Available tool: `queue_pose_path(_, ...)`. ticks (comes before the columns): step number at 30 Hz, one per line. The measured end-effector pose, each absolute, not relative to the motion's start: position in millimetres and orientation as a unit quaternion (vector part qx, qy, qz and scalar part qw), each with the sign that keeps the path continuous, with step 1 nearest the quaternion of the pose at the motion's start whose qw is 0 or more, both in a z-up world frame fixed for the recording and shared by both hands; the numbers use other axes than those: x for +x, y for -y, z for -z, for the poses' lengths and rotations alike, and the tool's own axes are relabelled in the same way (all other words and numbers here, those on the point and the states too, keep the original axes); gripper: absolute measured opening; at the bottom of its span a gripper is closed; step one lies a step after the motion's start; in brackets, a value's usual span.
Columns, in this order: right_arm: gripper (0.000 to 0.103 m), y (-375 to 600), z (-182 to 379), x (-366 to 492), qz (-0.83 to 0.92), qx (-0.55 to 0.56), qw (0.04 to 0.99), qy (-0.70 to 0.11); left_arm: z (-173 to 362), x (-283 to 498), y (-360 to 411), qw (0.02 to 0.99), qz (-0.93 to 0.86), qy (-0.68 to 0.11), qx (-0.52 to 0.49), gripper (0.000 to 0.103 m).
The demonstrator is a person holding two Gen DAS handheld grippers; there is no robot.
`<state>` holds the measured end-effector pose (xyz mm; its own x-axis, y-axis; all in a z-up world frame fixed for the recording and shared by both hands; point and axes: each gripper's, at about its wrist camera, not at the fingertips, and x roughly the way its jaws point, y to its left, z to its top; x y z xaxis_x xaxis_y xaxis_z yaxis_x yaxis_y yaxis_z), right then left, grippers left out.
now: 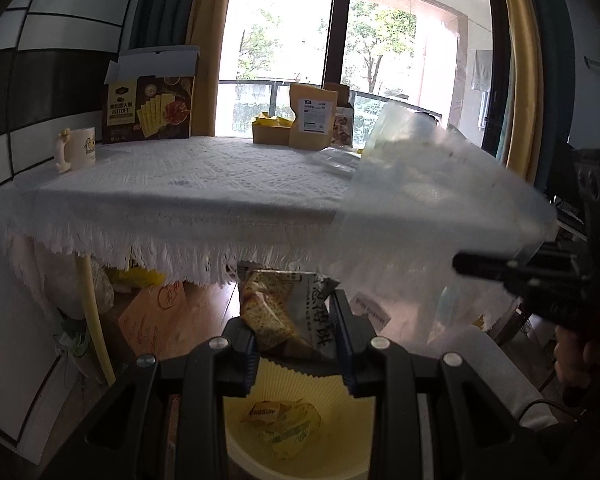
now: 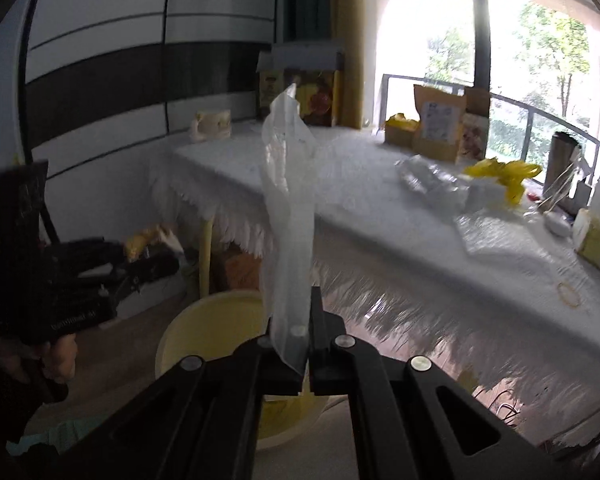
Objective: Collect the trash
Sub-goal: 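Carry both bags over the yellow basket and open both grippers to drop them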
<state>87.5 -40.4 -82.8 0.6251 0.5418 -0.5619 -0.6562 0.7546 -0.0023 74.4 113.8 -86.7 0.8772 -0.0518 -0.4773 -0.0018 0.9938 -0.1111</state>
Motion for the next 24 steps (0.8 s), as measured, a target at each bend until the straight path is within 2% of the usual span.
queue_pose_path(7, 0.001, 25.3, 121.4, 103.4, -0.342, -0.100, 0.876, -0.325, 101.7, 70.7, -121.0, 0.961, 0.008, -0.270, -0.061, 0.031)
queue_pose_path(17, 0.002, 9.8, 147.6, 117.9, -0.355, -0.115, 0.850, -0.371, 114.3, 77.0, -128.8, 0.957, 0.015, -0.281, -0.071, 0.031)
queue_pose_path(18, 0.005, 6.5, 150.1, 119.1, -0.353, -0.120, 0.847, -0.378, 116.7, 78.1, -129.0, 0.956, 0.017, -0.284, -0.072, 0.031)
queue_pose_path(20, 0.027, 3.9, 155.1, 121.5, -0.342, -0.126, 0.847, -0.388, 120.4, 81.2, -128.4, 0.953, 0.020, -0.292, -0.073, 0.031)
queue_pose_path(21, 0.043, 4.4, 156.2, 122.2, -0.340, -0.122, 0.847, -0.390, 123.0, 83.2, -127.9, 0.952, 0.022, -0.297, -0.073, 0.031)
queue_pose_path(24, 0.044, 9.0, 156.5, 121.9, -0.330, -0.113, 0.854, -0.386, 129.6, 89.1, -126.0, 0.948, 0.030, -0.309, -0.072, 0.031)
